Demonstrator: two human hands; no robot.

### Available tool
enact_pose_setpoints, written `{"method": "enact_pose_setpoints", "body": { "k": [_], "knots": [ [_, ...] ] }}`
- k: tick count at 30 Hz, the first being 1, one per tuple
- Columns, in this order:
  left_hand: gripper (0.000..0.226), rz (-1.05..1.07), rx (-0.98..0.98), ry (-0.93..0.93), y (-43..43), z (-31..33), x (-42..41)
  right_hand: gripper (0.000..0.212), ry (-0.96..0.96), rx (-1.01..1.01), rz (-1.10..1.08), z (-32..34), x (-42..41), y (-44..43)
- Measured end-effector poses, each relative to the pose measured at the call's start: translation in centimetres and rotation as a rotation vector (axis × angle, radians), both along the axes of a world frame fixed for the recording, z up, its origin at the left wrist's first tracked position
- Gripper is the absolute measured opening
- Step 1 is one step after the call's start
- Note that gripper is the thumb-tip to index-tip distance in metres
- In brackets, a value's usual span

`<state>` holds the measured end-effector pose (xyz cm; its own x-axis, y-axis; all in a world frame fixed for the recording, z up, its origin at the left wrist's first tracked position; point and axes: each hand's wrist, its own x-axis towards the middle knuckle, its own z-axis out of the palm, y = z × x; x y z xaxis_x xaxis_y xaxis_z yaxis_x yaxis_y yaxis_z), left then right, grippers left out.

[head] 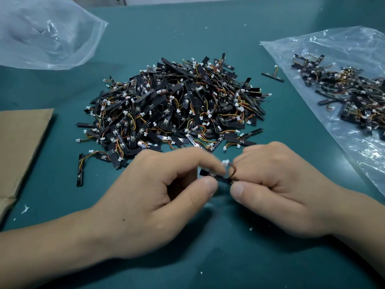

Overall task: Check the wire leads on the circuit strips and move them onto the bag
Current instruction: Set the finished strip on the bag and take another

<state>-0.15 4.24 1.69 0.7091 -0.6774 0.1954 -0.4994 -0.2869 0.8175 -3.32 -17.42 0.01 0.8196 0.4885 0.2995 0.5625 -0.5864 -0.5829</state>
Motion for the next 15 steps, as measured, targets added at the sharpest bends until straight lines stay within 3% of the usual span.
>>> {"method": "enact_pose_setpoints", "body": {
  "k": [2,4,6,12,15],
  "knots": [
    [0.038,-0.017,0.022,-0.056,0.4,-0.5,0.4,0.036,-0.008,0.268,-0.182,-0.1,0.0,0.0],
    [0.038,0.003,0.072,-0.136,0.6,-0.7,0.9,0.025,0.015,0.704,-0.452,-0.1,0.4,-0.2],
    [0.036,0.048,0.148,-0.206,0.6,-1.0,1.2,0.018,0.094,0.883,-0.617,-0.2,1.0,-0.5],
    [0.052,0.023,0.522,-0.445,0.4,-2.1,0.8,0.015,0.162,0.607,-0.495,-0.9,0.4,0.2],
    [0.056,0.015,0.544,-0.486,0.3,-2.2,0.8,0.014,0.120,0.491,-0.480,-1.1,0.2,0.2]
  ]
}}
